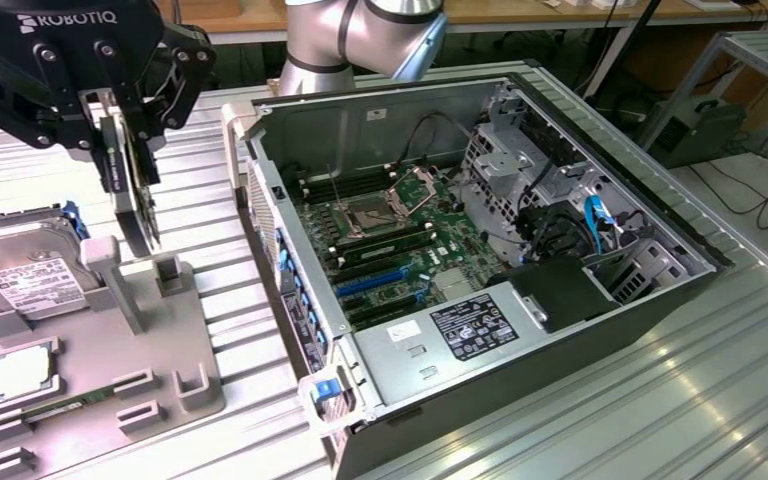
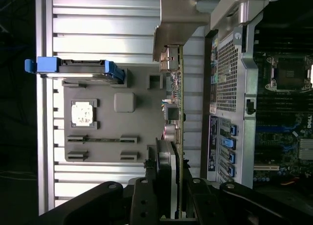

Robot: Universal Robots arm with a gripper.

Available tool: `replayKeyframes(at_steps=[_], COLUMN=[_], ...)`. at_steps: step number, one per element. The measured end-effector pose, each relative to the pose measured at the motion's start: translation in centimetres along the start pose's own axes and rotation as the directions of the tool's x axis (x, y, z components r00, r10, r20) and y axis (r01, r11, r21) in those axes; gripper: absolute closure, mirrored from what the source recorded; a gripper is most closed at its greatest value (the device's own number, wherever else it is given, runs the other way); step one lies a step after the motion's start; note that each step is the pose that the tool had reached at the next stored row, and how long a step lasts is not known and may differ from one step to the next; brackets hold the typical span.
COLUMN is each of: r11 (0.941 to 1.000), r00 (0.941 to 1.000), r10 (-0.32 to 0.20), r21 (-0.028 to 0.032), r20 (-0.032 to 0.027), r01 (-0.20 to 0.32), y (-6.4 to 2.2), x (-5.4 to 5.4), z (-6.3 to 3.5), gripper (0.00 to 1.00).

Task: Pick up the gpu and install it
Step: 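Pick up the gpu and move the gpu toward the slot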

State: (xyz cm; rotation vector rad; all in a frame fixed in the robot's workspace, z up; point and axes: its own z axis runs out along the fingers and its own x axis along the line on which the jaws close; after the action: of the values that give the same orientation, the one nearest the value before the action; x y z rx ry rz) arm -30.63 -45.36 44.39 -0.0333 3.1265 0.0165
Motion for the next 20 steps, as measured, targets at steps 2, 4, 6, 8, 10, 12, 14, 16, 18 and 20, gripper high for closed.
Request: replayKeyframes(at_steps=[2,4,6,8,10,12,14,16,18,20], r11=[1.0000,1.0000,1.0000,0.9999,0.9998,0.9997,0.9997,0.9997,0.9997,0.9997], r00=[1.0000,1.0000,1.0000,1.0000,1.0000,1.0000,1.0000,1.0000,1.0000,1.0000], r10=[0.000,0.000,0.000,0.000,0.000,0.000,-0.001,-0.001,-0.001,-0.001], r21=[0.0001,0.0026,0.0083,0.0137,0.0186,0.0245,0.0248,0.0246,0.0247,0.0247], r20=[-0.0001,-0.0001,-0.0003,-0.0003,-0.0005,-0.0006,-0.0006,-0.0005,-0.0006,-0.0006], r01=[0.000,0.000,0.000,0.000,0.000,0.000,0.001,0.001,0.001,0.001], y=[-0.06,-0.09,-0.12,-0.17,-0.20,-0.24,-0.27,-0.31,-0.32,-0.33], x=[-2.6,-4.2,-5.6,-7.8,-9.2,-11.3,-12.6,-14.4,-14.9,-15.4], z=[0.05,0.09,0.13,0.21,0.31,0.47,0.53,0.62,0.64,0.66], gripper=[0.72,0.72,0.72,0.72,0.72,0.72,0.72,0.72,0.72,0.72])
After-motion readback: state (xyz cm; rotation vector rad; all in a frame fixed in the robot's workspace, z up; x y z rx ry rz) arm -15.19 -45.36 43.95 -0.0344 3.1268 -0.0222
